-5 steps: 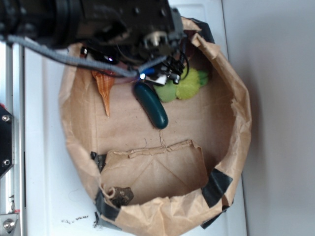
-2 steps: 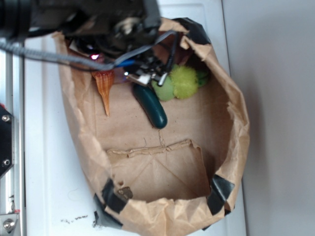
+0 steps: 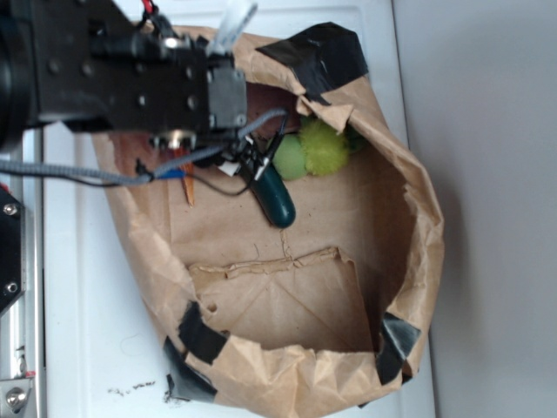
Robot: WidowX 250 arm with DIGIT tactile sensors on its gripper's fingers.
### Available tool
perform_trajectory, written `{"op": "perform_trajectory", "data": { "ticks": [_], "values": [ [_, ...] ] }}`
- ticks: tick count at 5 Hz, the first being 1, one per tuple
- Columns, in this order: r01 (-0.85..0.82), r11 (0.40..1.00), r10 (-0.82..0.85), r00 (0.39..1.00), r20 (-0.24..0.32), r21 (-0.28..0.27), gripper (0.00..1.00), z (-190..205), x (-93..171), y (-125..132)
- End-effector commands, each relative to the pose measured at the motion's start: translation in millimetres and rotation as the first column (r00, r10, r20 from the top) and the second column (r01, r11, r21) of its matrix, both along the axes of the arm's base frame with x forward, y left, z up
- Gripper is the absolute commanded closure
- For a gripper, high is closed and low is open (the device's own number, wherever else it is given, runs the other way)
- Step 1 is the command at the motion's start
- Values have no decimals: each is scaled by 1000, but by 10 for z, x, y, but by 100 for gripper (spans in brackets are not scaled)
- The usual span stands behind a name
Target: Grab the shell.
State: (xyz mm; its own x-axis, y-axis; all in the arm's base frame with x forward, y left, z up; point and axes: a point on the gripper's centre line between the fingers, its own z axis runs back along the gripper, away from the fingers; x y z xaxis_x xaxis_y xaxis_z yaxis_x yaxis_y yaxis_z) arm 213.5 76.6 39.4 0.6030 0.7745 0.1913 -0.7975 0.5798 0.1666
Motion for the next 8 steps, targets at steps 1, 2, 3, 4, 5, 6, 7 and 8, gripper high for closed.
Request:
{"op": "perform_trajectory", "data": {
  "ticks": [1,2,3,4,5,6,7,8],
  "values": [
    [-24,999,24,1000,17,27,0,-34,-27,83],
    [-33,998,34,999,-15,46,0,-129,81,41],
    [-52,997,53,998,-16,60,0,-171,119,33],
    [-80,996,81,997,-2,45,100,-158,111,49],
    [-84,996,83,996,29,37,100,-102,121,69],
    [-75,997,74,996,42,17,100,-18,131,85],
    [-71,997,71,996,59,-15,100,116,142,89],
    [-31,993,44,992,114,-114,100,522,170,-8]
  ]
}}
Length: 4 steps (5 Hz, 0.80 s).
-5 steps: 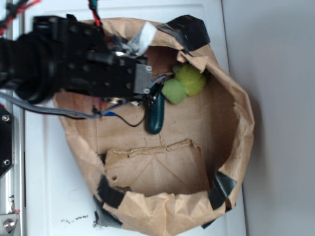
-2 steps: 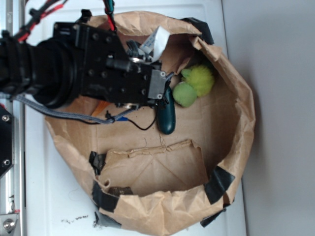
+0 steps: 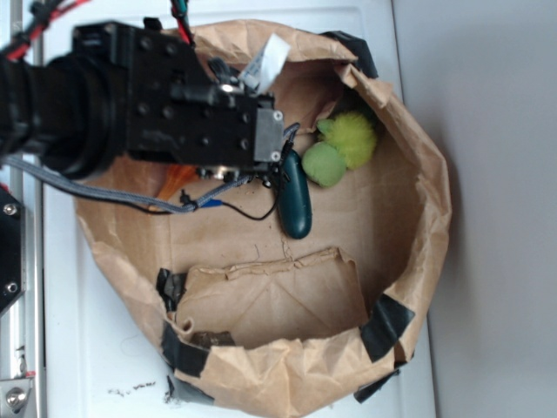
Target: Grab the shell.
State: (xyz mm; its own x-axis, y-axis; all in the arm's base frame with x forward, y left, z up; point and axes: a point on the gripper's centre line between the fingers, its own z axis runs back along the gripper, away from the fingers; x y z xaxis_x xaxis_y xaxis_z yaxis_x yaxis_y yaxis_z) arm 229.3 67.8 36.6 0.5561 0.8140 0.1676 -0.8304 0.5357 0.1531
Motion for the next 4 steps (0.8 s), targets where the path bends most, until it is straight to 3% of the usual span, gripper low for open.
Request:
{"op": "perform_trajectory", "data": {
  "ticks": [1,2,4],
  "values": [
    [58,985,-29,984,175,-164,100,961,46,5],
    [126,973,-83,973,216,-193,100,1283,9,-26],
    [253,957,-211,942,260,-140,100,1486,-186,-6]
  ]
}}
